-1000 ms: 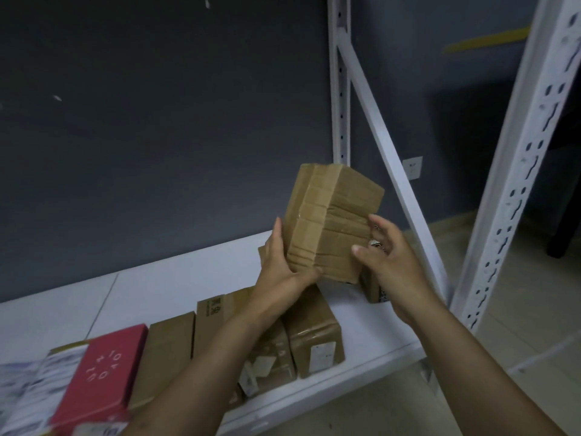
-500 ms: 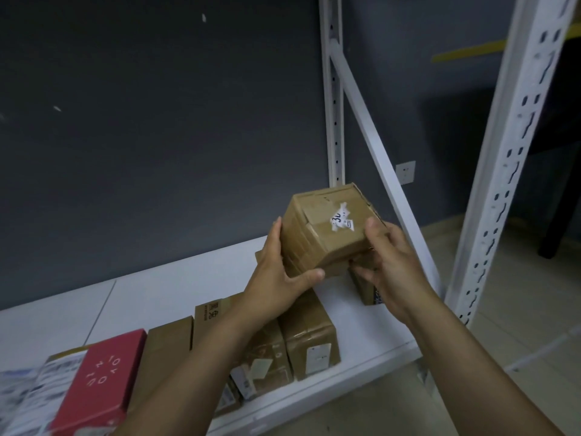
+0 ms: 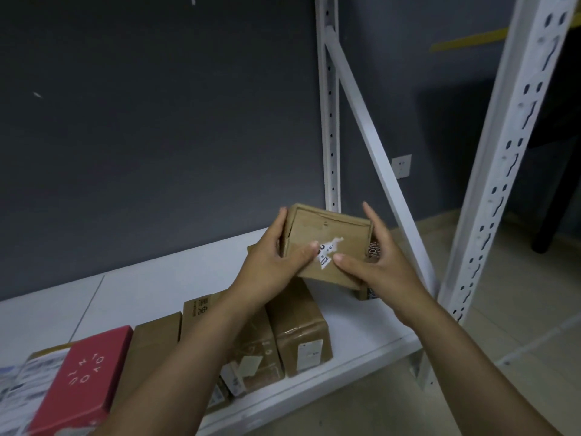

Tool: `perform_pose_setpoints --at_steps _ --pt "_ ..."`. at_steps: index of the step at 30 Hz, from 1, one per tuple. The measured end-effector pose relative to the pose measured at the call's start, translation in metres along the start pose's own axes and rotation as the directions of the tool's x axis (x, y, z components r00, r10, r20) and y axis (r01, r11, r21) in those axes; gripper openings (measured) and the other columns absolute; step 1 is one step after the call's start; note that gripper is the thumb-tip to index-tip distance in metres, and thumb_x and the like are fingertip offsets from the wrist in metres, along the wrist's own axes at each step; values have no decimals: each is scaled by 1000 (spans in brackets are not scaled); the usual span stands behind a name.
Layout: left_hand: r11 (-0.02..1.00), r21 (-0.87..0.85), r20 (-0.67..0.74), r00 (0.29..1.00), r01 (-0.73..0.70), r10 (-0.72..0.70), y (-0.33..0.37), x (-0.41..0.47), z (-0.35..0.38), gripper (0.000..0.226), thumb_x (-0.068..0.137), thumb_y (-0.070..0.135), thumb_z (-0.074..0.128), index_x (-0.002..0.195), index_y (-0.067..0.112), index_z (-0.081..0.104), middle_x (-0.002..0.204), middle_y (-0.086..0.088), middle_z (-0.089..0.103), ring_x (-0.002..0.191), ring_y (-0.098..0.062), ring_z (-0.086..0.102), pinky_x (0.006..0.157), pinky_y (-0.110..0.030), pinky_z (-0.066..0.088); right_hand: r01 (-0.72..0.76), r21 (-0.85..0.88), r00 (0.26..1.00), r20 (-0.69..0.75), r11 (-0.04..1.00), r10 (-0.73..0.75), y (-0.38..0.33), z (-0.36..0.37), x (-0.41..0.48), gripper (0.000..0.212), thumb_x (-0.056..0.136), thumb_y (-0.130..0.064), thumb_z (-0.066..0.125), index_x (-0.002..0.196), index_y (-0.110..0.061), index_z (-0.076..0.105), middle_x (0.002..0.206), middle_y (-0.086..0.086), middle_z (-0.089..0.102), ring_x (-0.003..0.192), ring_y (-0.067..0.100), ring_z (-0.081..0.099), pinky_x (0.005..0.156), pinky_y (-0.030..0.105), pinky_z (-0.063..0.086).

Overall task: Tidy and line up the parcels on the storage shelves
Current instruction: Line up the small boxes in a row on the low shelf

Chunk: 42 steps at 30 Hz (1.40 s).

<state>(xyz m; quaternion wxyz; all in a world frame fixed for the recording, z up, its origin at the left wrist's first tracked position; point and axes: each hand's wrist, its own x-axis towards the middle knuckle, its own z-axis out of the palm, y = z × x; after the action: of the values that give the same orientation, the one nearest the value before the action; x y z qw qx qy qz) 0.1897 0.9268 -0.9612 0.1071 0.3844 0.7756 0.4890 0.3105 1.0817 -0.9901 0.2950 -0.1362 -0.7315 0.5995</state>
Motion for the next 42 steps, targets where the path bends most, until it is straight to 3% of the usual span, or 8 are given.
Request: perform_pose_setpoints --at_steps 7,15,22,26,31,35,38,42 --pt "996 89 140 990 -5 -8 5 11 17 77 81 50 68 142 57 20 149 6 29 131 -18 40 97 -24 43 -77 43 997 17 996 76 19 -14 -4 49 79 -20 77 120 -32 53 120 -5 56 101 13 61 66 29 59" --pt "970 216 192 979 -108 66 -6 12 39 84 75 27 81 146 30 36 137 8 43 122 -10 44 101 -25 41 -72 -162 990 108 984 90 39 -26 -6 80 73 -20 83 137 -44 41 112 -23 56 92 -9 60 66 9 50" --pt "908 401 236 971 -122 26 -27 5 45 85 76 43 77 147 40 31 157 7 23 142 -11 23 105 -17 19 -33 -268 970 224 963 96 58 -31 -5 83 75 -11 81 131 -56 38 121 -24 53 102 -6 60 80 14 52" --pt "852 507 263 965 -130 -9 -28 6 46 80 75 59 70 145 42 35 147 7 31 132 -13 34 108 -31 34 10 -424 967 233 906 99 73 -30 -4 76 73 -18 82 120 -61 42 125 -8 54 104 10 60 85 29 55" --pt "792 588 252 968 -165 15 -27 18 56 73 84 69 50 147 36 34 159 7 16 147 -16 11 117 -38 17 65 -532 964 251 844 83 75 -32 -3 68 78 -17 74 138 -38 47 131 -9 47 114 9 51 98 28 46" --pt "792 589 319 947 -159 -47 -36 28 58 73 83 71 48 147 40 31 160 11 14 147 -13 8 118 -36 12 73 -574 997 45 816 -57 64 -47 8 36 81 -7 67 112 -25 72 120 -11 58 109 6 50 96 25 41" --pt "808 571 311 949 -145 -50 -40 32 59 73 80 71 52 145 41 35 158 12 21 145 -12 16 117 -34 15 -28 -722 978 -162 692 -130 61 -57 34 31 84 -30 64 114 -28 70 127 -1 59 116 22 51 97 37 44" --pt "780 607 324 944 -153 -67 -39 37 58 75 78 75 51 144 43 36 157 12 23 144 -14 19 118 -39 19 -198 -805 980 -163 559 112 60 -49 62 65 79 -68 57 134 -33 53 145 7 42 129 30 45 100 42 41"
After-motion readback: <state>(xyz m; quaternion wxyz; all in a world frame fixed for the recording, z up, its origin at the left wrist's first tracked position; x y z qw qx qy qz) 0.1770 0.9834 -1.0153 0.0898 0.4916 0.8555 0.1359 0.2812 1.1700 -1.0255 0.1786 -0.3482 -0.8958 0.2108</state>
